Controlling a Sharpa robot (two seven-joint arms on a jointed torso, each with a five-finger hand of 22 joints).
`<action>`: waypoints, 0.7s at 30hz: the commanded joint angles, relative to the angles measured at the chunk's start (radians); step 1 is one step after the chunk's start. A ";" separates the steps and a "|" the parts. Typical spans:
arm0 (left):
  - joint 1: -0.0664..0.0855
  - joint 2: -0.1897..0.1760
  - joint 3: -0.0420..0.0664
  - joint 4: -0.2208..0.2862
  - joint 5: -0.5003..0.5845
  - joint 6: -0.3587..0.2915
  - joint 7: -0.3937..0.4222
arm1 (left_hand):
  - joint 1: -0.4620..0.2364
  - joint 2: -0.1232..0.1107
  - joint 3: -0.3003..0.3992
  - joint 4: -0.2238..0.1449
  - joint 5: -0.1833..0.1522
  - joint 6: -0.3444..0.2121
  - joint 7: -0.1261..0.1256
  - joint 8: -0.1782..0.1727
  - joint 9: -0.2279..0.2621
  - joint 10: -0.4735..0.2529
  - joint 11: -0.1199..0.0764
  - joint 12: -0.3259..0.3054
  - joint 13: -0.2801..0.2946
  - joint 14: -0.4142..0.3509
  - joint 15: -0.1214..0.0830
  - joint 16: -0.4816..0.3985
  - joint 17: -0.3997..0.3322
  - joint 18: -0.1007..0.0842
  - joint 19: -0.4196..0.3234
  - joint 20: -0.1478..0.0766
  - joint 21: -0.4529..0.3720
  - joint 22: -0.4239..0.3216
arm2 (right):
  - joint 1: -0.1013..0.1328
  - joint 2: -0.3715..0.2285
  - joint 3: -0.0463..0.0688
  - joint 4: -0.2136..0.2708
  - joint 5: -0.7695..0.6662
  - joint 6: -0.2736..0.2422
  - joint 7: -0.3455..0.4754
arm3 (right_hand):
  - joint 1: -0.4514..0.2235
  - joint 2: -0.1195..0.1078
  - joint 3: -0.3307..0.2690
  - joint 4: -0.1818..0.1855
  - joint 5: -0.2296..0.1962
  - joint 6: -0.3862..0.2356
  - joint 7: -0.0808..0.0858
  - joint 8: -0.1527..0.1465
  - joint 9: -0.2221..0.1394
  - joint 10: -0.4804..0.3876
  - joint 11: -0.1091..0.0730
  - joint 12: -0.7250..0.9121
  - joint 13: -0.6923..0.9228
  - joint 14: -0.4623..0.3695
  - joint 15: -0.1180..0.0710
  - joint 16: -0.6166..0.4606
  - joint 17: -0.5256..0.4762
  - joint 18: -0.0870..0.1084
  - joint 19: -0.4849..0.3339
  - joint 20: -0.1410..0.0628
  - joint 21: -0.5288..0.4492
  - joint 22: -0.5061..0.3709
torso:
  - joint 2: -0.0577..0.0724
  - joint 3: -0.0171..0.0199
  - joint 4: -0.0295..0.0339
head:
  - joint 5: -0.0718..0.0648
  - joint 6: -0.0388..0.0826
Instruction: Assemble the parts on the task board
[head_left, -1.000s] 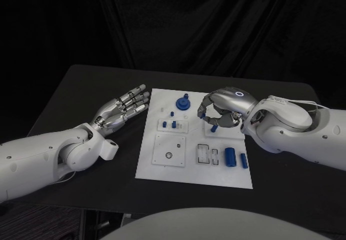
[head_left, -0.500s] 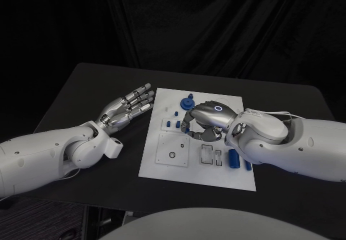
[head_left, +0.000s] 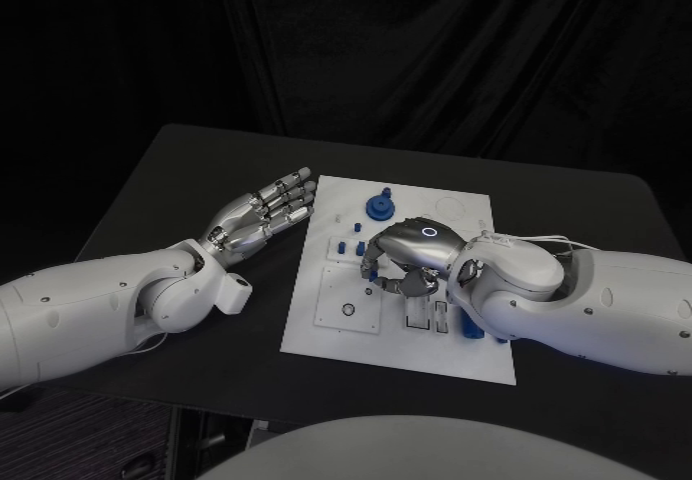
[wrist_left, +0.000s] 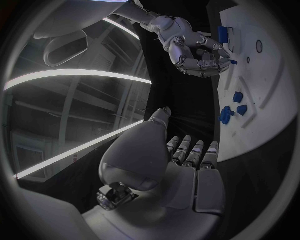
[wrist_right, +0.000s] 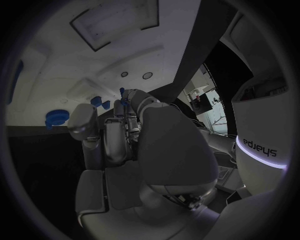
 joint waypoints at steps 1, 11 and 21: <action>-0.002 0.003 0.001 0.001 0.003 0.018 0.090 | -0.005 0.009 0.001 -0.008 0.001 0.005 0.005 0.003 0.001 -0.003 0.001 0.004 0.000 0.000 0.005 0.003 0.000 0.015 -0.001 0.000 -0.006 -0.001 | -0.006 0.005 0.000 -0.007 -0.012 0.017 -0.023 | -0.001 0.001 0.001 -0.003 -0.004 -0.008 -0.001 -0.005 0.001 0.008 0.001 0.000 0.001 0.006 0.003 0.005 -0.001 -0.010 0.000 0.001 -0.002 0.122 | 0.000 0.0010 -0.0002 | 0.000 0.000; -0.003 0.005 0.001 -0.002 0.002 0.024 0.085 | -0.005 0.010 0.003 -0.011 0.002 0.022 0.023 0.006 0.003 -0.004 -0.001 0.007 0.000 0.001 0.008 0.006 0.001 0.015 -0.001 0.001 -0.005 -0.001 | -0.020 0.012 0.000 -0.020 -0.012 0.019 -0.022 | 0.000 0.001 0.002 -0.004 -0.004 -0.008 -0.001 -0.005 0.002 0.009 0.001 0.000 0.001 0.005 0.003 0.003 -0.003 -0.009 -0.002 0.001 -0.006 0.120 | 0.000 0.0009 -0.0017 | 0.007 0.000; -0.005 0.008 0.001 -0.006 0.002 0.031 0.080 | -0.005 0.011 0.004 -0.011 0.001 0.029 0.028 0.007 0.004 -0.004 -0.003 0.007 0.000 0.006 0.012 0.014 0.003 0.015 -0.002 0.001 -0.005 0.000 | -0.032 0.018 0.000 -0.024 -0.012 0.021 -0.020 | 0.001 0.001 0.002 -0.005 -0.004 -0.009 -0.001 -0.005 0.002 0.009 0.002 0.000 0.001 0.005 0.004 0.004 -0.002 -0.009 -0.001 0.001 -0.005 0.121 | 0.000 0.0008 0.0001 | 0.005 0.000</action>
